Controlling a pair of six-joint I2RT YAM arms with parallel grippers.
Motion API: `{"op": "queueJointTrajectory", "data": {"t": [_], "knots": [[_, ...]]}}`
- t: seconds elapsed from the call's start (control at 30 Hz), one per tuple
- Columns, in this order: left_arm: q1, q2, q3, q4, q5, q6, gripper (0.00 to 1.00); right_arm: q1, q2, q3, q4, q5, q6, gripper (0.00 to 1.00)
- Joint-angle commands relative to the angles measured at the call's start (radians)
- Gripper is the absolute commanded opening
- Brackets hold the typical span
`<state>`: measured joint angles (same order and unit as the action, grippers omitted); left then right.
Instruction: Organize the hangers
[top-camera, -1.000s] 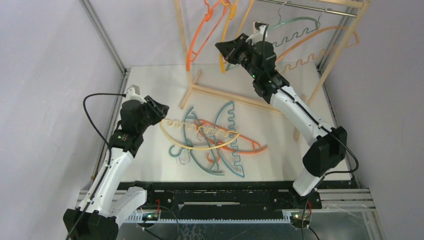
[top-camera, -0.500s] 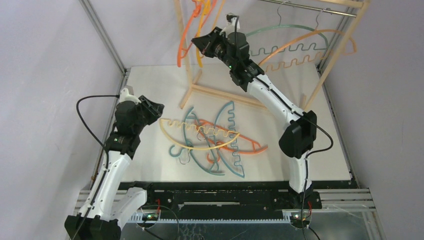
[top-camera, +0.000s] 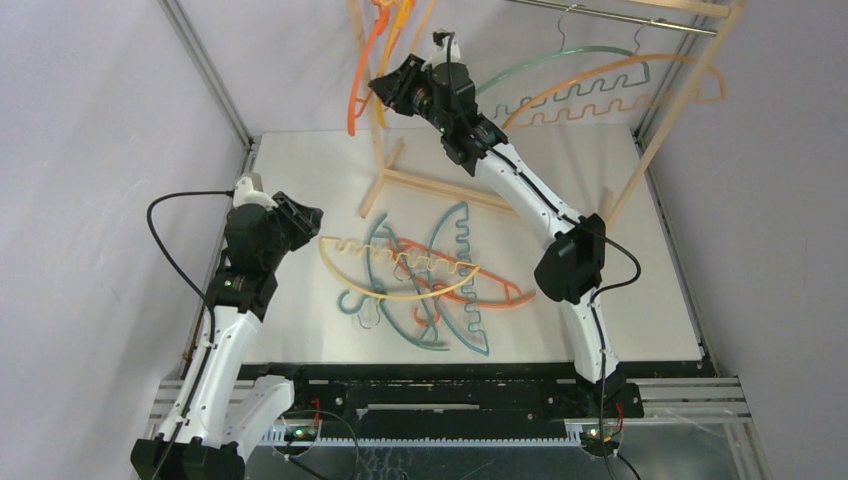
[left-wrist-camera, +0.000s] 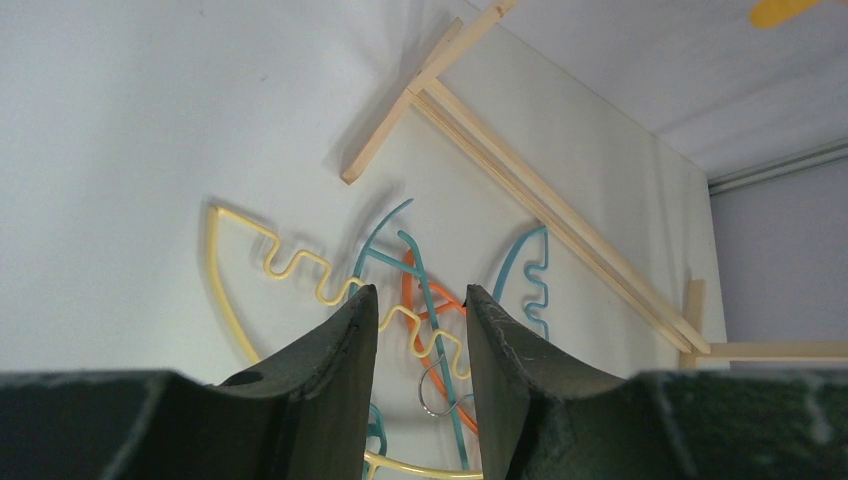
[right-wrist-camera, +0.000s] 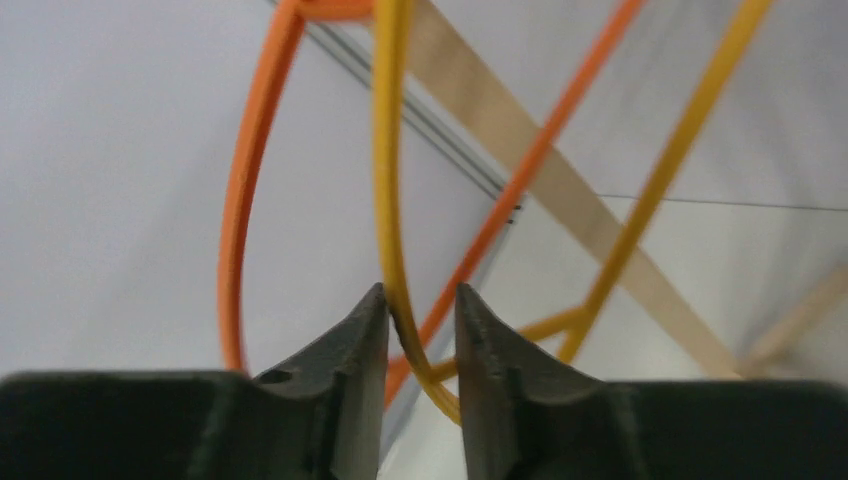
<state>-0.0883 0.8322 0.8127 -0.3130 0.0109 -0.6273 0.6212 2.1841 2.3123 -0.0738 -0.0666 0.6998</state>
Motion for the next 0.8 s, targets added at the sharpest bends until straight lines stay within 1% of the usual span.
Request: {"op": "queueJointTrajectory", "data": {"t": [0.0,0.1,0.2,0.43,0.7,0.77], "knots": [[0.009,-0.001,0.006,0.017,-0.001,0.021,0.43,0.011,-0.061,-0.063,-0.096,0.074,-0.026,0.43],[0.009,0.007,0.007,0.021,0.0,0.021,0.44,0.015,-0.13,-0.144,-0.081,0.097,-0.048,0.52],[0.01,0.014,0.001,0.024,-0.001,0.027,0.44,0.026,-0.208,-0.225,-0.077,0.12,-0.068,0.58],[0.009,0.038,-0.011,0.037,0.006,0.029,0.44,0.07,-0.447,-0.438,-0.025,0.161,-0.158,0.63],[0.009,0.086,-0.027,0.067,0.024,-0.005,0.46,0.139,-0.661,-0.582,-0.037,0.226,-0.318,0.66],[0.009,0.101,-0.031,0.077,0.039,-0.022,0.5,0.158,-0.704,-0.603,-0.041,0.228,-0.36,0.66]]}}
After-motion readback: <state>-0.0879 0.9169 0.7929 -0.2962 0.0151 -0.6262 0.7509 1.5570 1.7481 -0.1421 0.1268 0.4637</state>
